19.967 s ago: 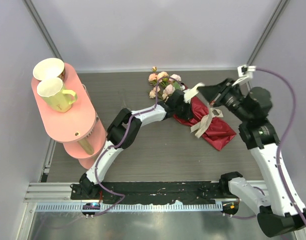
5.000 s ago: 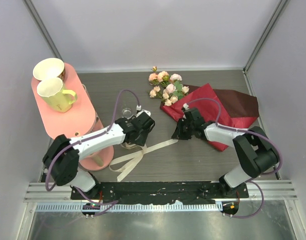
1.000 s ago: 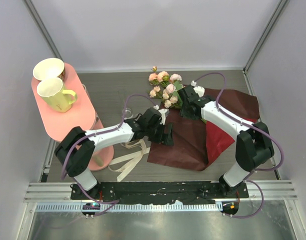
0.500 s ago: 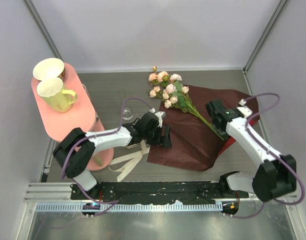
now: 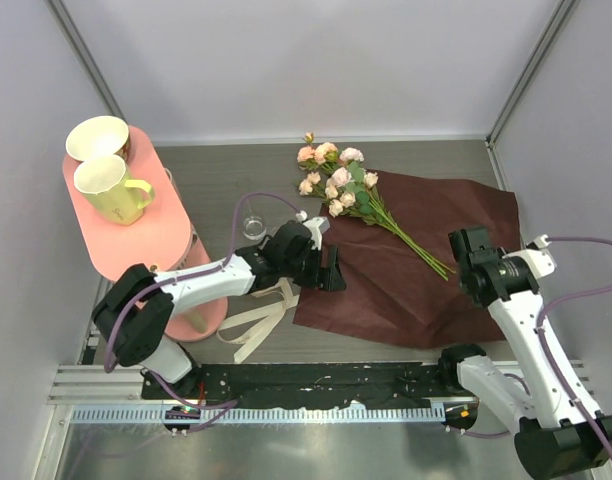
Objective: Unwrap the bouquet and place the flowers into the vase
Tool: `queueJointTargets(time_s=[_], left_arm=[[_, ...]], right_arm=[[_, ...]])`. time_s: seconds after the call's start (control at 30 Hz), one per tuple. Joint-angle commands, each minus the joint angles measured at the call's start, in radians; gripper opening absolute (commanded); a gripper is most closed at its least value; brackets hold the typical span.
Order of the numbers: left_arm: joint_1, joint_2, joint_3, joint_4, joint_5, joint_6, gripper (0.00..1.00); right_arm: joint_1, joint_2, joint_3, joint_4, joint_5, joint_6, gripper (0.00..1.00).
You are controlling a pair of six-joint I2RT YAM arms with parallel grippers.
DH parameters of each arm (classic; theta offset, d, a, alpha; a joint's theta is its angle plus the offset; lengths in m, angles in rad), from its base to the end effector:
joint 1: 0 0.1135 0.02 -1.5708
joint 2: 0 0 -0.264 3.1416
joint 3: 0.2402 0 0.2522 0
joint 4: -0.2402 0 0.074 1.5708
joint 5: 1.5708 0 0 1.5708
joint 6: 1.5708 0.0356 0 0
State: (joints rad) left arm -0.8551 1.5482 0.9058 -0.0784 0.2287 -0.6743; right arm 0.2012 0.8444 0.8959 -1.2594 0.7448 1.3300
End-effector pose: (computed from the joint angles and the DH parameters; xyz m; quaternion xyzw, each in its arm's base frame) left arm 0.2090 -0.2526 0.2070 0.1286 0.8971 -0.3586 0.2236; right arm 0.1241 0.0007 0.2897 0.5455 0.7390 -0.1415 0.3692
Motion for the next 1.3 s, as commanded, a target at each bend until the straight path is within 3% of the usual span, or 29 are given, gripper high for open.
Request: queueJointTargets(time_s=[0.0, 0.1, 0.27, 0.37, 0.4, 0.43, 0.47, 0.5, 0.63, 0.77, 0.9, 1.03, 1.27], left_arm=[[-0.002, -0.045, 0.024, 0.040, 0.030, -0.007, 0.77], [-0.001, -0.077, 0.024, 0.039, 0.044, -0.010, 0.77], [-0.002, -0.181, 0.027, 0.005, 0.075, -0.001, 0.80], [-0.001, -0.243, 0.062, -0.052, 0.096, 0.018, 0.81], [-0.001, -0.290, 0.070, -0.064, 0.098, 0.033, 0.81], [-0.002, -0.312, 0.077, -0.089, 0.097, 0.041, 0.82], [-0.002, -0.353, 0.099, -0.099, 0.084, 0.048, 0.83], [-0.002, -0.368, 0.110, -0.115, 0.080, 0.067, 0.83], [-0.001, -0.428, 0.186, -0.207, 0.077, 0.113, 0.84], [-0.002, -0.474, 0.214, -0.256, 0.069, 0.128, 0.84], [-0.001, -0.504, 0.220, -0.297, 0.069, 0.134, 0.84], [-0.001, -0.527, 0.226, -0.339, 0.069, 0.143, 0.84], [-0.001, -0.537, 0.206, -0.336, 0.064, 0.142, 0.84]], right_arm=[[-0.003, 0.076, 0.012, 0.092, -0.007, 0.020, 0.29], [-0.061, 0.123, -0.040, 0.115, -0.045, 0.063, 0.25], [-0.222, 0.162, -0.179, 0.256, -0.105, -0.040, 0.21], [-0.246, 0.156, -0.187, 0.424, -0.161, -0.249, 0.21], [-0.244, 0.153, -0.189, 0.524, -0.220, -0.482, 0.24], [-0.243, 0.165, -0.189, 0.684, -0.292, -0.587, 0.26], [-0.238, 0.180, -0.180, 0.739, -0.443, -0.670, 0.30], [-0.230, 0.203, -0.160, 0.788, -0.497, -0.790, 0.33], [-0.102, 0.448, -0.023, 0.911, -0.570, -0.921, 0.38], [0.045, 0.721, 0.193, 0.898, -0.501, -1.098, 0.43], [0.105, 0.942, 0.452, 0.795, -0.429, -1.224, 0.42], [0.135, 1.035, 0.528, 0.793, -0.439, -1.325, 0.41], [0.141, 1.081, 0.517, 0.811, -0.446, -1.509, 0.35]])
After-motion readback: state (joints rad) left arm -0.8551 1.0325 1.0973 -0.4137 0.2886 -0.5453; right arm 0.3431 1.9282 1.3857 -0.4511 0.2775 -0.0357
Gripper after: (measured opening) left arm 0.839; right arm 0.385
